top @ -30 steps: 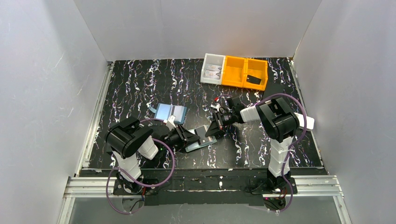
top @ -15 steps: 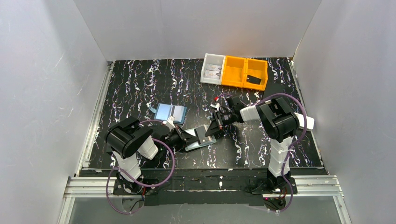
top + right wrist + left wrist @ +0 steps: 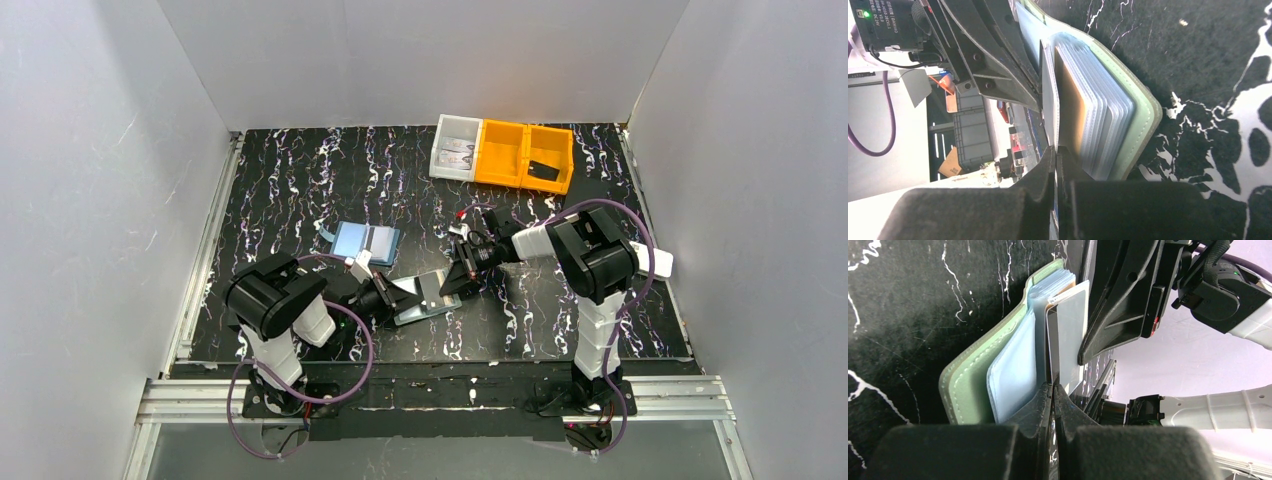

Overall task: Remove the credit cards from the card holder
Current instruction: Remove the credit card from the card holder.

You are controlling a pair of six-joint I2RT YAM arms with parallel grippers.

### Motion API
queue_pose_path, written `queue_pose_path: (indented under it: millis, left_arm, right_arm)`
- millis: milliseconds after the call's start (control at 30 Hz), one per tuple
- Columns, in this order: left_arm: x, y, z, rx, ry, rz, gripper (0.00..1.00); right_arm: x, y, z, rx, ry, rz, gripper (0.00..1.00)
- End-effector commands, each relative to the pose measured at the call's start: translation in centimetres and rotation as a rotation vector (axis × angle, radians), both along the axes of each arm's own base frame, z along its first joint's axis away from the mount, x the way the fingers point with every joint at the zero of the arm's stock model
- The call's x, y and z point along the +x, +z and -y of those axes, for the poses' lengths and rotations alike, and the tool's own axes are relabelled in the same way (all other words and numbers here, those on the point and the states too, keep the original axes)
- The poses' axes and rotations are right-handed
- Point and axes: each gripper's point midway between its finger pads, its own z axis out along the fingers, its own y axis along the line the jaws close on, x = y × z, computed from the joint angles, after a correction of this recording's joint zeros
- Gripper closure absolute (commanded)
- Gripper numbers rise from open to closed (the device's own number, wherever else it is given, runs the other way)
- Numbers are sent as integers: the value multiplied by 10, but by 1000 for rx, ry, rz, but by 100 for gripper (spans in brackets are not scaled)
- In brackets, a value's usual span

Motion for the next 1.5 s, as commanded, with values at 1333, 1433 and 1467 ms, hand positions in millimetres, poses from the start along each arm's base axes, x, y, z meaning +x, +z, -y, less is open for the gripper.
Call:
queue_pose_path:
  millis: [1333,1433,1467]
  left_arm:
    - [-11,68,-49,1,93,229,100]
    - [-12,76,-57,38,114,258,100]
    - [-13,79,-60,47,120,269,100]
  right_arm:
    - [21,34,11,-32,60,279,95]
    - [14,35,3,-25,92,291,90]
    - [12,36,1,-20,104,292,88]
